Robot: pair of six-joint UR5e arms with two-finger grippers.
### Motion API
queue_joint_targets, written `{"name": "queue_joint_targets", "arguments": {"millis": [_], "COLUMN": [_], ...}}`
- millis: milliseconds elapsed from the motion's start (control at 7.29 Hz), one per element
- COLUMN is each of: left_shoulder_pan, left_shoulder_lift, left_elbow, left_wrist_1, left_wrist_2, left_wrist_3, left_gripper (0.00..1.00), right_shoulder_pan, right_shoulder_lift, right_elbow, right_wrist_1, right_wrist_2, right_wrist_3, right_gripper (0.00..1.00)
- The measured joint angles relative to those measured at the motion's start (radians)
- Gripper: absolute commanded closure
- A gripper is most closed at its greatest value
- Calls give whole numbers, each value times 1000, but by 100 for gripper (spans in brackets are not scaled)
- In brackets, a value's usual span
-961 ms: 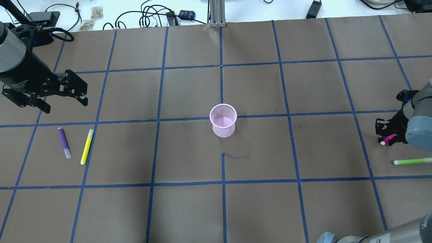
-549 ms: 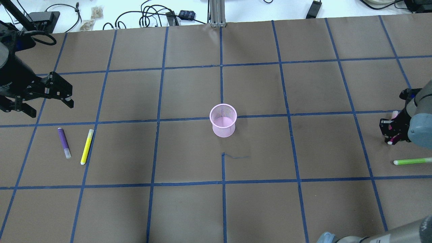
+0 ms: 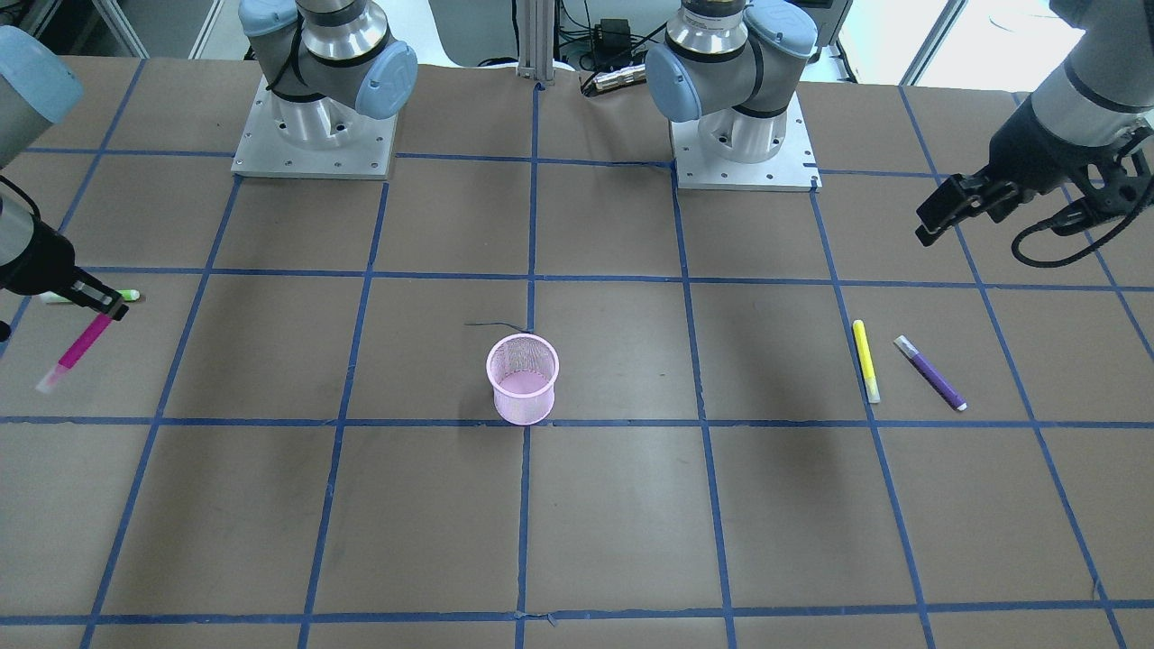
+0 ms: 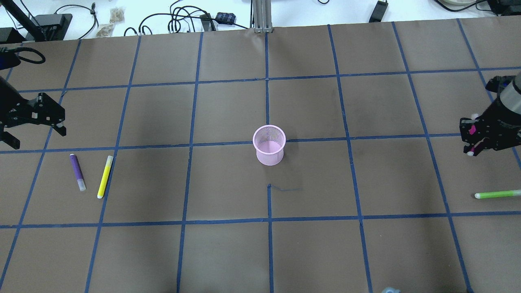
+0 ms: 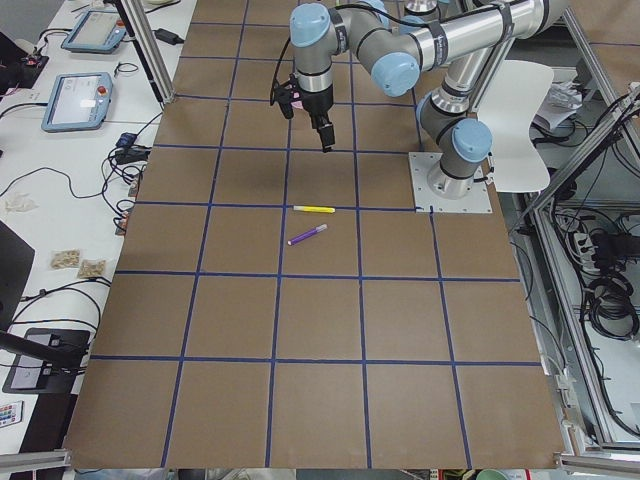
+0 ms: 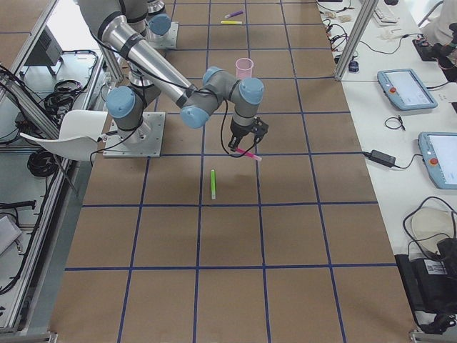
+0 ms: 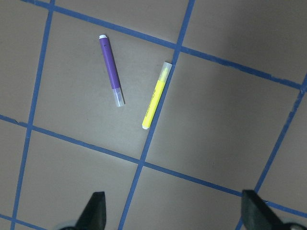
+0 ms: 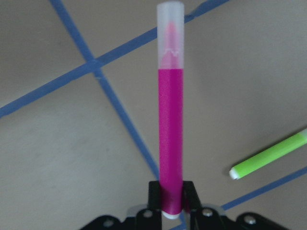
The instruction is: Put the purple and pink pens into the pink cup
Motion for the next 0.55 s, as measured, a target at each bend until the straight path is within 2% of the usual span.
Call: {"name": "queue_joint_targets", "arguments": {"millis": [275, 549], "left_shoulder_pan": [13, 45], "left_shoulder_lift": [-75, -159], "left_elbow": [-15, -33], "left_wrist_1": [142, 269], "left_wrist_2": [1, 1], "left_wrist_3": [-2, -2], "left_gripper": [0, 0], "right_shoulder_pan": [176, 377], "right_shoulder_lift": [-27, -20], "right_elbow": [-76, -124], "right_wrist_1": [208, 236], "right_wrist_2": [200, 431], "right_wrist_3": [220, 494], "right_gripper": [100, 100]}}
